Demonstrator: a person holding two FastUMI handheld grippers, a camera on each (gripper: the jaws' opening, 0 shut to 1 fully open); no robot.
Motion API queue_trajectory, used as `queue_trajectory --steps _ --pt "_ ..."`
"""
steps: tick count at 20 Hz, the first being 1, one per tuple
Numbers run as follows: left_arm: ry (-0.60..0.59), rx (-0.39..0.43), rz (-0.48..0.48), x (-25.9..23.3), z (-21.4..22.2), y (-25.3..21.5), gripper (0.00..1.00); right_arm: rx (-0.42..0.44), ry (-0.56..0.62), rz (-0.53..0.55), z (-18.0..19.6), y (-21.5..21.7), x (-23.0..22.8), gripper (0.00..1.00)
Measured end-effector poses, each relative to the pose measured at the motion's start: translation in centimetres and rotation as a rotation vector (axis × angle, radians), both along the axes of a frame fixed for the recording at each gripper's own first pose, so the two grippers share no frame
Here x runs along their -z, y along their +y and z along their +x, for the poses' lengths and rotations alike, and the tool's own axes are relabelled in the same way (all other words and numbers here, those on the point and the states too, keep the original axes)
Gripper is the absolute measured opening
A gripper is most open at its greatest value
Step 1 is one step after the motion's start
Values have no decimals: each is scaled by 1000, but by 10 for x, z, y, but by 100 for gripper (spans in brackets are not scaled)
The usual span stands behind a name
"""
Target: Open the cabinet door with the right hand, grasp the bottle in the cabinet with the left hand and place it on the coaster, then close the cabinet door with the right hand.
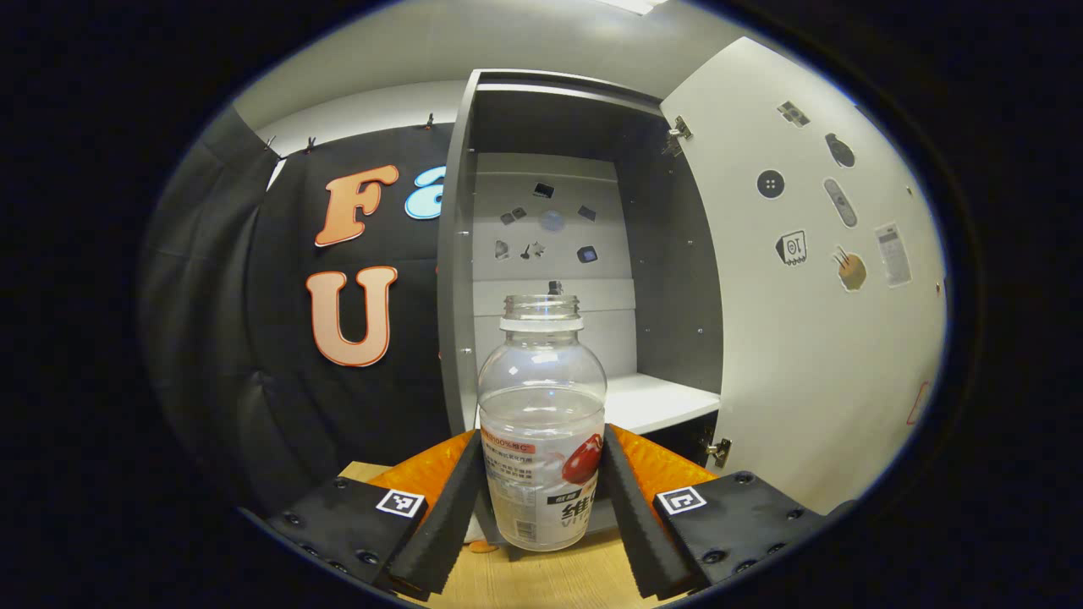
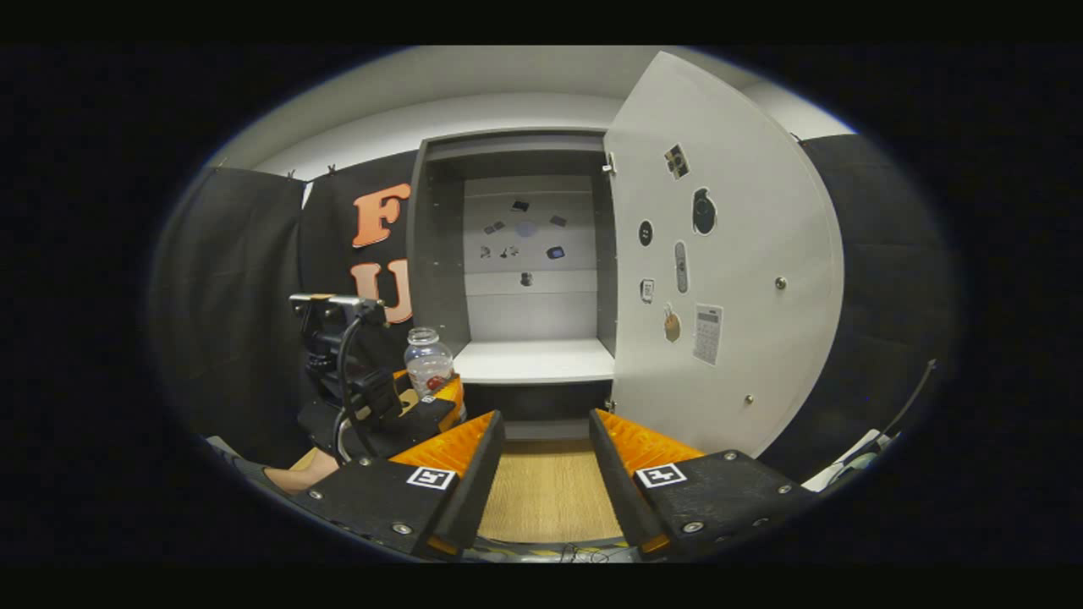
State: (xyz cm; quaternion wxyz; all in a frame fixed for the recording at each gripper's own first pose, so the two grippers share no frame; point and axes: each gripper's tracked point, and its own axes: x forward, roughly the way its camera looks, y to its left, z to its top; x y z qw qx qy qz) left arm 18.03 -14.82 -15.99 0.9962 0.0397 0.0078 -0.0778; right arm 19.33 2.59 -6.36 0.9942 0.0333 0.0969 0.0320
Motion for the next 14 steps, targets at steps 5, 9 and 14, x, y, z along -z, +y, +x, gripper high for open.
queue_trajectory --steps 5,9,14 --pt "54 -46 -3 56 -47 32 85 -45 36 -6 -11 8 11 63" --pt "97 -97 43 106 -75 58 85 -69 88 -15 -16 12 25 63" --pt "155 -99 -3 163 -96 74 85 -101 180 -45 -27 17 45 64"
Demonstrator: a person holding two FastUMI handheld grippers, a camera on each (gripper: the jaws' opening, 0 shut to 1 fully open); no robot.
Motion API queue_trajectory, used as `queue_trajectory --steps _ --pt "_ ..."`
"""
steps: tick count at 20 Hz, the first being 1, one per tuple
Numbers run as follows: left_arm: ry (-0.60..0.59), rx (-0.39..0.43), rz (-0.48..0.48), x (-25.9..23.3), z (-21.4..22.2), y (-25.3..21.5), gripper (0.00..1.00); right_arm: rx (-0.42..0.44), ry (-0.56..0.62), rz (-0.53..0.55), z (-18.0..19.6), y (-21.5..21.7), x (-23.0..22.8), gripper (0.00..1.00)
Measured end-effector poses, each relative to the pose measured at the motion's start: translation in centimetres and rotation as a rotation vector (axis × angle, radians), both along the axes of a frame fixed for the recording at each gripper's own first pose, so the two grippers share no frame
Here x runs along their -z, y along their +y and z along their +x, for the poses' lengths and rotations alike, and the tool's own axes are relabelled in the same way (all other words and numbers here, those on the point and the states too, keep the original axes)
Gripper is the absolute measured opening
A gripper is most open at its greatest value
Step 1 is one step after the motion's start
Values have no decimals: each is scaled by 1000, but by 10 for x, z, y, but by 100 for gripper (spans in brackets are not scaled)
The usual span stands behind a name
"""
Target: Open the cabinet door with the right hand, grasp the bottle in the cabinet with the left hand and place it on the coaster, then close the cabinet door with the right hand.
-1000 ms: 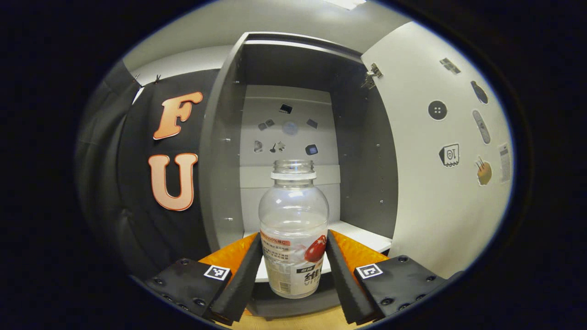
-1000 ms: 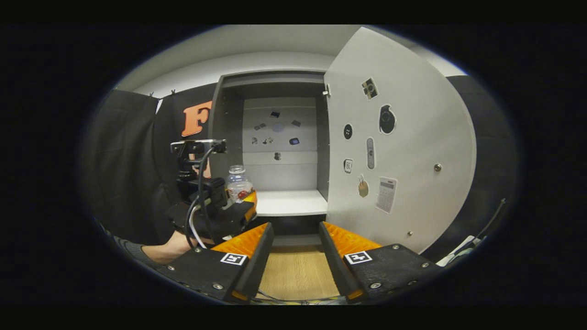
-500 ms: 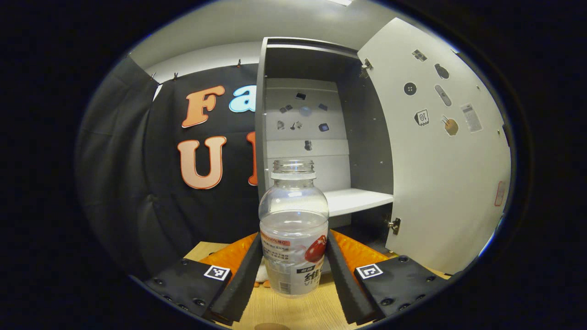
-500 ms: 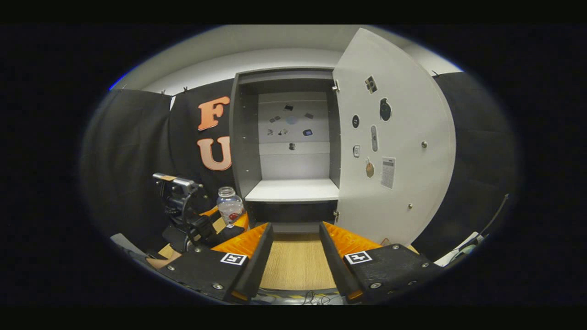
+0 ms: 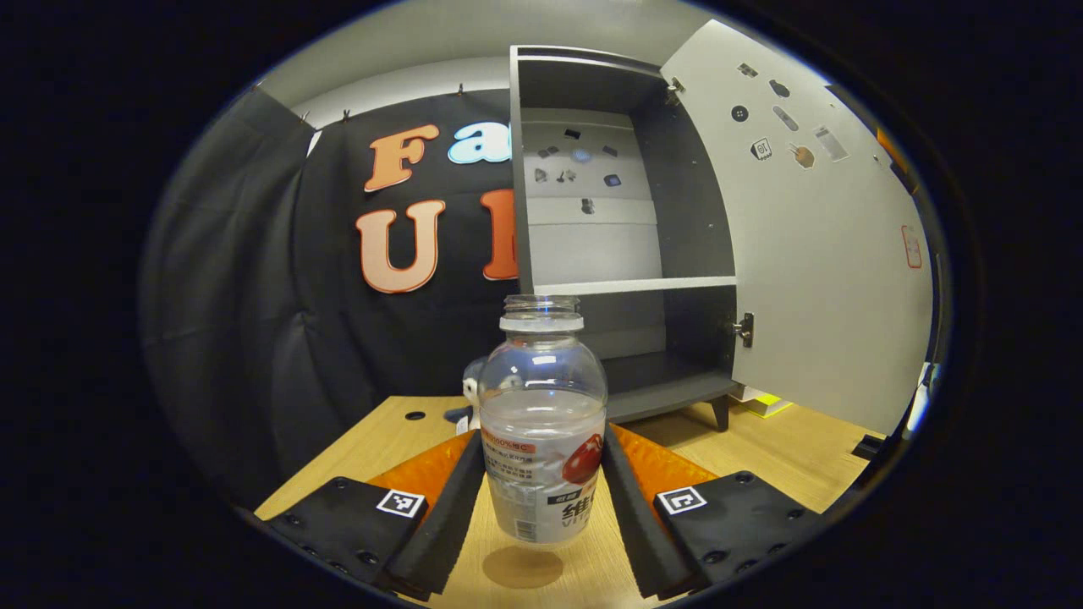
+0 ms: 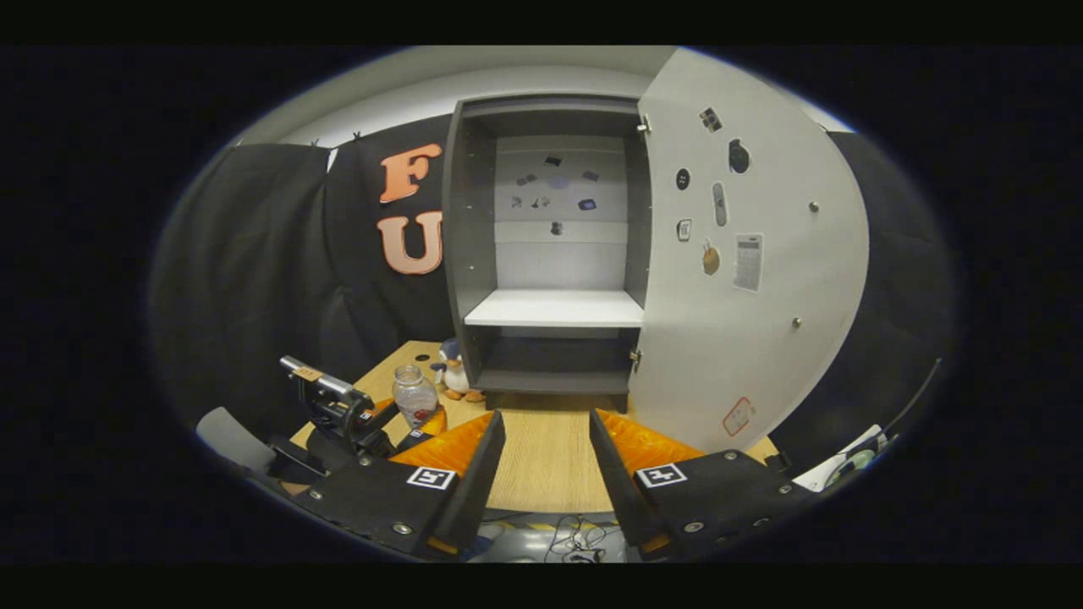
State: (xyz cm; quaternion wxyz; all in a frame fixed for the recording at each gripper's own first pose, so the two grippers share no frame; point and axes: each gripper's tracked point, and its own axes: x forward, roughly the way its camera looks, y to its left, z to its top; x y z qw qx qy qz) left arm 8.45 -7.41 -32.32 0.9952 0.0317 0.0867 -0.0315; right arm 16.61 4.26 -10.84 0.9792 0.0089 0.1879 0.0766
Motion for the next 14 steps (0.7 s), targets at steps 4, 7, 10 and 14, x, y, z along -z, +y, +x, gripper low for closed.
queue_trajectory --steps 4,7,10,14 --pt "43 -40 -8 31 3 18 85 -22 44 17 -1 9 12 63" --pt "69 -59 -5 55 5 29 85 -26 74 37 -3 16 16 63" --pt "102 -68 -15 76 3 33 85 -28 98 33 -3 18 21 63" --pt "123 -75 1 91 4 36 85 -25 133 16 -5 16 28 63"
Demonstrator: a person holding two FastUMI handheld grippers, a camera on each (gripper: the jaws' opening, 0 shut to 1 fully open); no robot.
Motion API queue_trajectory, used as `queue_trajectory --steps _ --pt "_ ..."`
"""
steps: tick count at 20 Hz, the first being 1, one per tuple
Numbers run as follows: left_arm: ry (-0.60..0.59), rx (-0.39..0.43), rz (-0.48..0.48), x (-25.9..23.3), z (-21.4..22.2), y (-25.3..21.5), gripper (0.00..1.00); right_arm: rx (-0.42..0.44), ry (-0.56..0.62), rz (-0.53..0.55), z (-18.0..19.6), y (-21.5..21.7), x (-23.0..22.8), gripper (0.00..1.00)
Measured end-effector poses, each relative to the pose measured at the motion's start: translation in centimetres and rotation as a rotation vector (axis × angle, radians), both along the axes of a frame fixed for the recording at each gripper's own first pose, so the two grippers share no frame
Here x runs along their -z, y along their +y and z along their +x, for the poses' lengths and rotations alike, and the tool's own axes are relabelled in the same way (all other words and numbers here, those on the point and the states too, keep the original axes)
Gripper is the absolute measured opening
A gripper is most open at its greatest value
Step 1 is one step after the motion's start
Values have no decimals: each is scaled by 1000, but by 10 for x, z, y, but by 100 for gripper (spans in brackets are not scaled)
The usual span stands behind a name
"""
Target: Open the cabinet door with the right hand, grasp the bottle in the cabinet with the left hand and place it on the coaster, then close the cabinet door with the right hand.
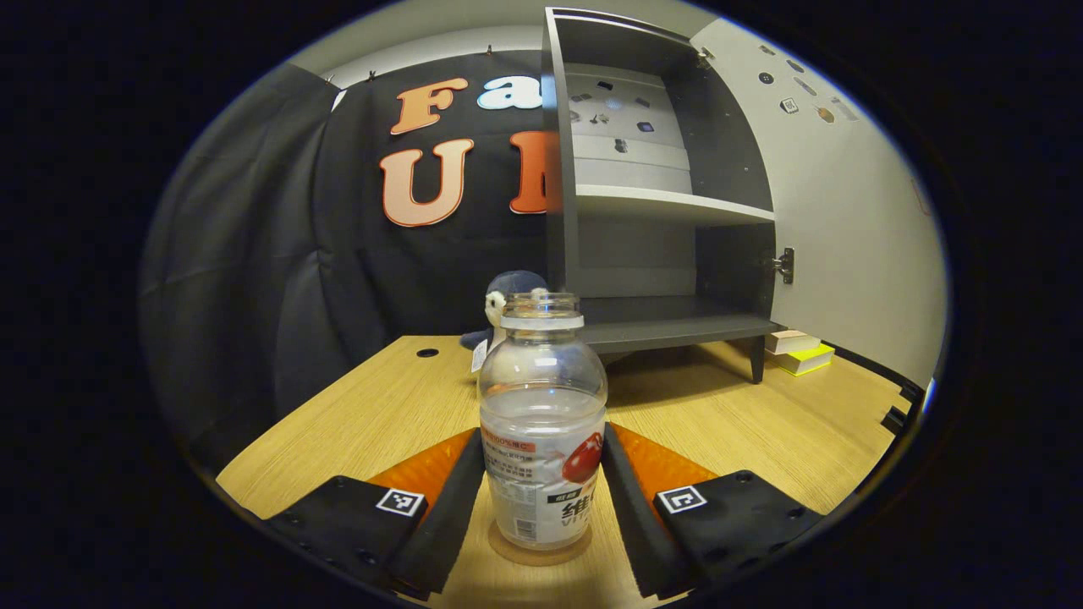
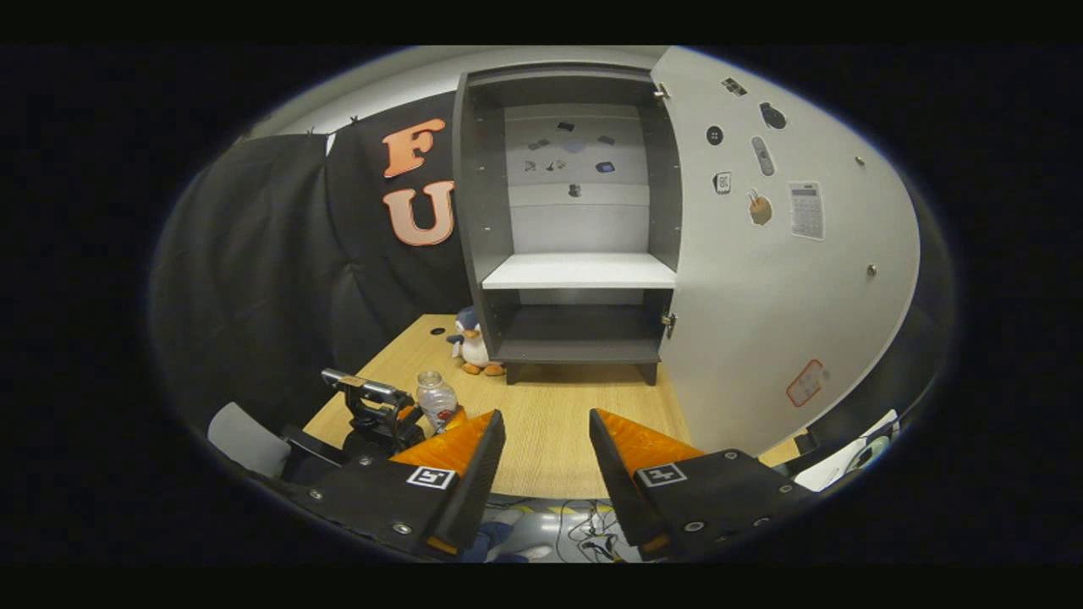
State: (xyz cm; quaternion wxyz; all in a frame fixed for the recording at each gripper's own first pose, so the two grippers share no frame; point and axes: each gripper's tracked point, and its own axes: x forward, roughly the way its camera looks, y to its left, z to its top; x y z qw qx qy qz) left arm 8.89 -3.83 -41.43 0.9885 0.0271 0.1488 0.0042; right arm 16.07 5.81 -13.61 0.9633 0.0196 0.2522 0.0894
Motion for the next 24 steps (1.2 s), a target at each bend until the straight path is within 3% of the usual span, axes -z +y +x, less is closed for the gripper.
queue_trajectory --steps 15,20,24 --pt "19 10 1 15 -9 6 85 -24 60 23 -4 15 12 64" --pt "43 -21 -60 17 -15 9 90 -24 80 46 -10 18 12 64" --pt "2 -13 -4 -2 -13 5 95 -19 76 46 -10 14 10 64"
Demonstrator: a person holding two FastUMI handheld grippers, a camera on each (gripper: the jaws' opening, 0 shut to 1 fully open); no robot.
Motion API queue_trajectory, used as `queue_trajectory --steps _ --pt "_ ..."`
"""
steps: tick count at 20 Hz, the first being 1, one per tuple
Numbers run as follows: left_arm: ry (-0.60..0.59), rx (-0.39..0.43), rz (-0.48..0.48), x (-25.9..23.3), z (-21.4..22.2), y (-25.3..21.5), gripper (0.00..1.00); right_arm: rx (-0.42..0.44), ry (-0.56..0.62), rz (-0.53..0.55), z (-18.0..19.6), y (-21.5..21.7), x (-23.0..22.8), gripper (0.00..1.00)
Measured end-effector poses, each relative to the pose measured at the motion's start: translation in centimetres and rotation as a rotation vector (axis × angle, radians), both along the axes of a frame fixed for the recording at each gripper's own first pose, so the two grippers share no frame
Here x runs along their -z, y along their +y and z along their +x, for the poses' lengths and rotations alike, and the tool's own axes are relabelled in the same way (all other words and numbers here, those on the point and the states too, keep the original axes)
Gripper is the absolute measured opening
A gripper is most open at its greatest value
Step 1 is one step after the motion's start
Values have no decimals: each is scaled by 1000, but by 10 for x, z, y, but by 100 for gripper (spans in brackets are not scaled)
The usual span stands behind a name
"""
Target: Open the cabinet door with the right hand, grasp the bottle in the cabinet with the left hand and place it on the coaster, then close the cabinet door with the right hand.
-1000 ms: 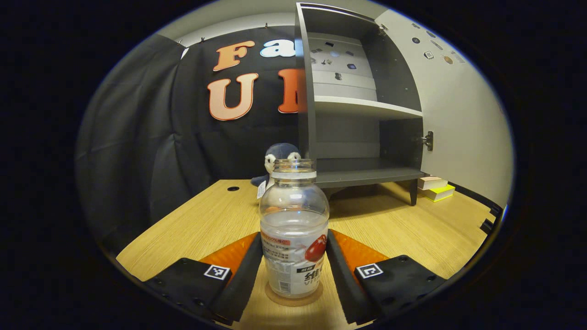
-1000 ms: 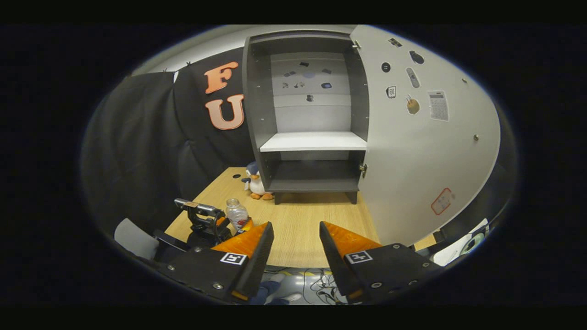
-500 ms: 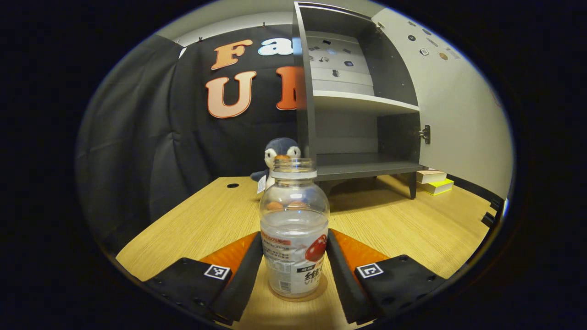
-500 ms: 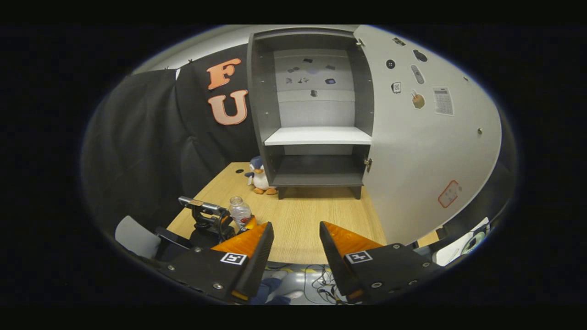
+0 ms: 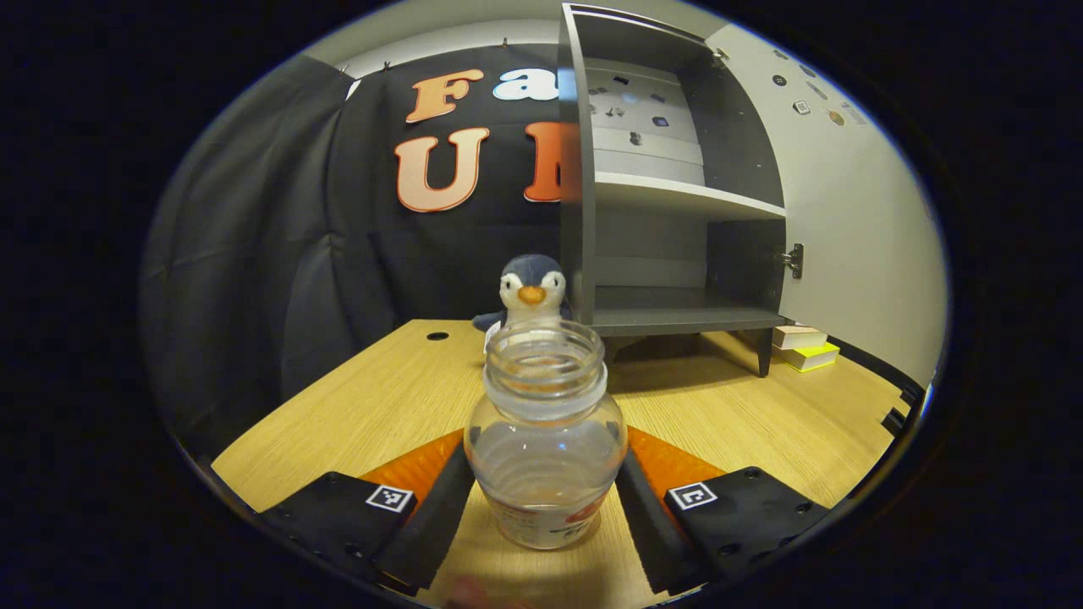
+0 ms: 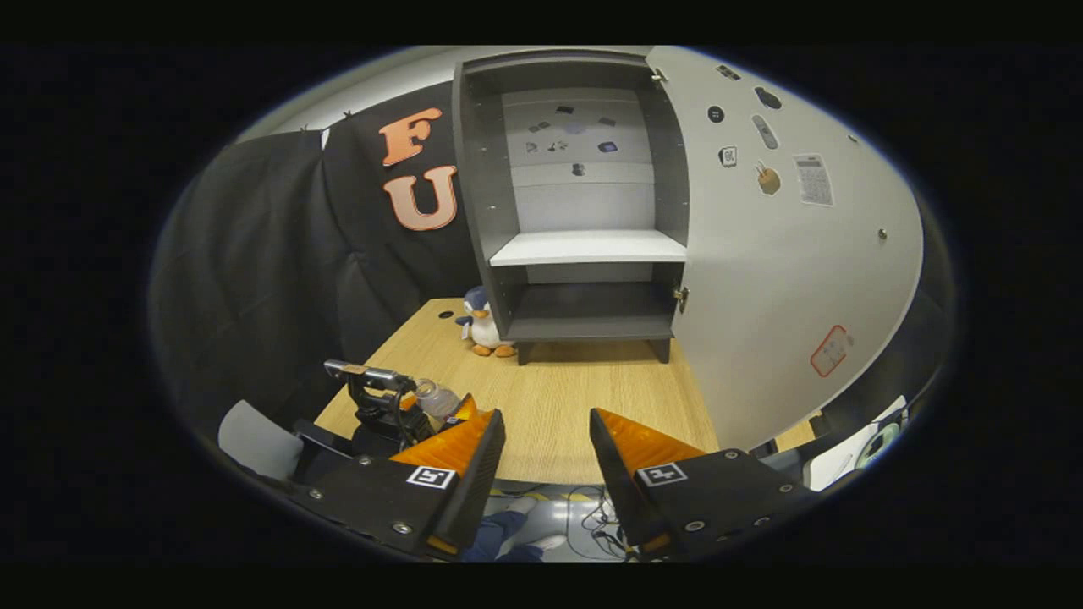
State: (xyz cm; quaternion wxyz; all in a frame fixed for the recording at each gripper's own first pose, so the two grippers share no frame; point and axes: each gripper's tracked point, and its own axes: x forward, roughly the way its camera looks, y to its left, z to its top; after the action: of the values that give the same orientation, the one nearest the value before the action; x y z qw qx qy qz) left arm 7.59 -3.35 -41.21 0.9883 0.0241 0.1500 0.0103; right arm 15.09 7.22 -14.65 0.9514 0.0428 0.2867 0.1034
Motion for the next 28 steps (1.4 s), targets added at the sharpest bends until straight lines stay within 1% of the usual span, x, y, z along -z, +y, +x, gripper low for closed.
queue_trajectory --steps 2,4,7,10,14,19,22,24,28 --pt "-10 10 15 -5 0 -3 96 0 4 13 -1 1 0 65" --pt "-18 5 17 -14 -2 -2 96 1 4 20 -2 1 -1 65" --pt "-16 -21 26 -25 -6 2 96 0 -6 26 -4 -1 -4 65" --pt "-34 -13 30 -46 -12 -3 96 -4 -16 48 -10 -1 -9 66" --pt "-87 -10 58 -86 -16 -4 96 -2 -31 65 -17 -5 -18 68" --pt "-121 -15 57 -133 -25 -8 96 30 -117 80 -18 -17 -43 69" --pt "-138 11 66 -153 -30 -19 96 38 -168 86 -21 -21 -58 70" --pt "-143 15 72 -165 -36 -21 96 50 -213 67 -22 -30 -72 70" --pt "-130 27 29 -182 -41 -32 96 62 -306 71 -24 -49 -106 71"
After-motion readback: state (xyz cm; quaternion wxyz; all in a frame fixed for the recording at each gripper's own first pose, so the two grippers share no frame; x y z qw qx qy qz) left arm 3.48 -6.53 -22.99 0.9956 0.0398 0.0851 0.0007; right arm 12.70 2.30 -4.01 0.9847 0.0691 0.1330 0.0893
